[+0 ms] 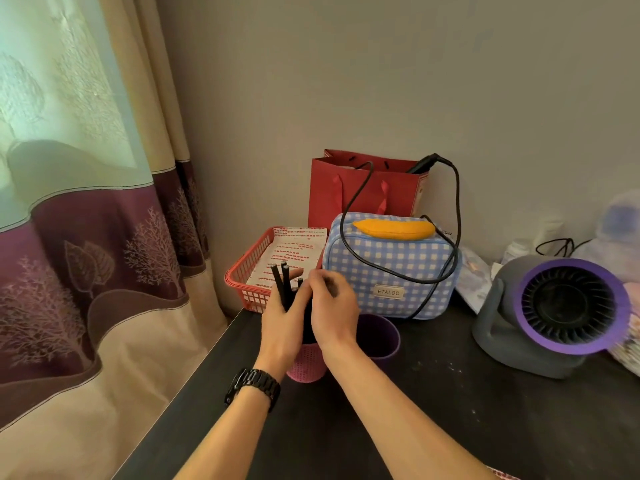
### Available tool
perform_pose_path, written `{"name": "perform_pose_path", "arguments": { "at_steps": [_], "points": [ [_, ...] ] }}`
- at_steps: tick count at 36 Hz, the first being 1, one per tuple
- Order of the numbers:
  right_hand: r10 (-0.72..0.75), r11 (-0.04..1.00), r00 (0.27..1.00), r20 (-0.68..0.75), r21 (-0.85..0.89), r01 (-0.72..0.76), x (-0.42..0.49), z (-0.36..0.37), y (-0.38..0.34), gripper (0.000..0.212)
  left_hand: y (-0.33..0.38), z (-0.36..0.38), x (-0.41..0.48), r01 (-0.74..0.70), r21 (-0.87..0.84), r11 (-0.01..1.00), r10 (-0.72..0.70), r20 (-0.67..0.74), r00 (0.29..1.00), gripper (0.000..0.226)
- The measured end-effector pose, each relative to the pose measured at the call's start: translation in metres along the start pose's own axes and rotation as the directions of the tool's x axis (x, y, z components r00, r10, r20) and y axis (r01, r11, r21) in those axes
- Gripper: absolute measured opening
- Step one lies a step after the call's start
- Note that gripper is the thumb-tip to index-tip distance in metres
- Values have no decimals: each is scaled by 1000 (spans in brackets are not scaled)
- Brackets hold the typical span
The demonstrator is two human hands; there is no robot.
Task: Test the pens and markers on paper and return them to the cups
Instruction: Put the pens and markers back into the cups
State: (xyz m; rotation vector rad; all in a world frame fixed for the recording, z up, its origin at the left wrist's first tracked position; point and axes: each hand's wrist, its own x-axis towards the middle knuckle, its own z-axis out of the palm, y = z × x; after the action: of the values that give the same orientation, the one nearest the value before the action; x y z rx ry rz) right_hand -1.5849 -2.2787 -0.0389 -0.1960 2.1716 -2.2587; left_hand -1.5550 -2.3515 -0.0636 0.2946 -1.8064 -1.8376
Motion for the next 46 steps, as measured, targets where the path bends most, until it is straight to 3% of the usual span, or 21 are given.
{"name": "perform_pose_path", "arguments": {
  "at_steps": [4,8,13,17,23,28,32,39,46],
  "points": [
    [17,999,1000,-1,-35,-17,0,-2,-2,27,4,-1,-3,48,-54,997,-47,18,999,27],
    [9,995,1000,9,-104,-8,-1,-8,-6,31,5,-3,-5,54,19,998,-54,-5,999,50],
    [35,998,999,32,-56,-33,1,-17,-9,27,3,-7,2,118,41,992,-117,-33,993,31],
    [11,996,998,63,-93,-5,0,-29,-21,30,11,-8,2,96,141,985,-89,-53,995,38],
    [-136,949,966,218,-250,191,-10,-69,-38,27,35,-13,-8,-96,449,889,117,-18,993,35],
    [-167,874,926,337,-385,298,-45,-132,-45,32,63,-7,-38,-333,642,691,249,221,943,29],
    [-162,738,912,377,-567,366,-91,-203,-41,35,79,12,-70,-421,622,660,202,393,897,24],
    [-24,536,972,232,-818,209,-200,-352,-15,37,72,97,-153,-550,507,663,93,674,733,31],
    [-96,441,985,-142,-893,-85,-297,-470,0,39,41,211,-260,-618,409,671,-28,847,530,15]
  ]
}}
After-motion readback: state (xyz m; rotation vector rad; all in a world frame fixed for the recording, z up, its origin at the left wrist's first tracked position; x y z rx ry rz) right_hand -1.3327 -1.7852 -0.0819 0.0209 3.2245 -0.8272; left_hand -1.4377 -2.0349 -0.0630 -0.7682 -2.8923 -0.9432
